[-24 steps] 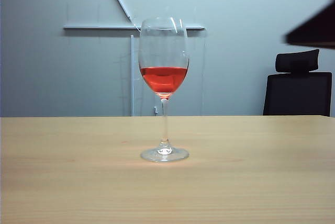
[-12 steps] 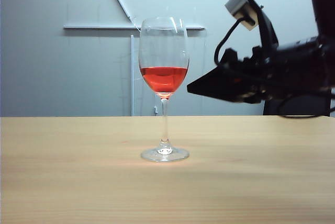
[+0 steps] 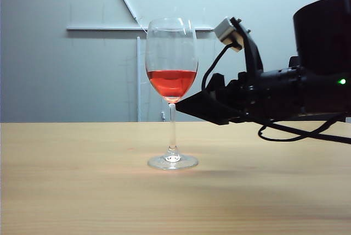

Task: Gently pick up the goblet, rotate it counterclockwise for two full turns (viewing from above), and then place it back on the table.

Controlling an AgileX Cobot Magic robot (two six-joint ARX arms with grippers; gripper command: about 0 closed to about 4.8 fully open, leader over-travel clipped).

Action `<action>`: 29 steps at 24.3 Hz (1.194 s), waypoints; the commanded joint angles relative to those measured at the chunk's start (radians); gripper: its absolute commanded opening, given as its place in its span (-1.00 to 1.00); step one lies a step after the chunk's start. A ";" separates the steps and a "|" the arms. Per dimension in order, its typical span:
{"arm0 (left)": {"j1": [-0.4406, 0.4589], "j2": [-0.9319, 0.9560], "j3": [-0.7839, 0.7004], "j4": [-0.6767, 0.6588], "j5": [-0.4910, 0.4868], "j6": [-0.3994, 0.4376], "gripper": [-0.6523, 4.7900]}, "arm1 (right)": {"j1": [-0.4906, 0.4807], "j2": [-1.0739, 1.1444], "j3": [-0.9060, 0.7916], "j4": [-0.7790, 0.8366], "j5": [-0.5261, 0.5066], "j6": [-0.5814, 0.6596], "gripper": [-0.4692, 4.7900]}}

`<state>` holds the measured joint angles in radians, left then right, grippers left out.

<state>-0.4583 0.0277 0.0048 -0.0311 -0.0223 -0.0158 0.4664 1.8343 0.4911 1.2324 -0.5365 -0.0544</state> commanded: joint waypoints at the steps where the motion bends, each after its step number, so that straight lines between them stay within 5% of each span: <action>1: 0.000 0.001 0.004 0.010 0.000 0.001 -0.78 | 0.011 0.029 0.038 0.020 -0.024 -0.002 -0.12; 29: 0.000 0.001 0.004 0.010 0.000 0.001 -0.78 | 0.020 0.054 0.074 0.022 -0.024 0.029 -0.14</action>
<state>-0.4583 0.0277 0.0048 -0.0311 -0.0227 -0.0158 0.4847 1.8915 0.5621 1.2339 -0.5541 -0.0303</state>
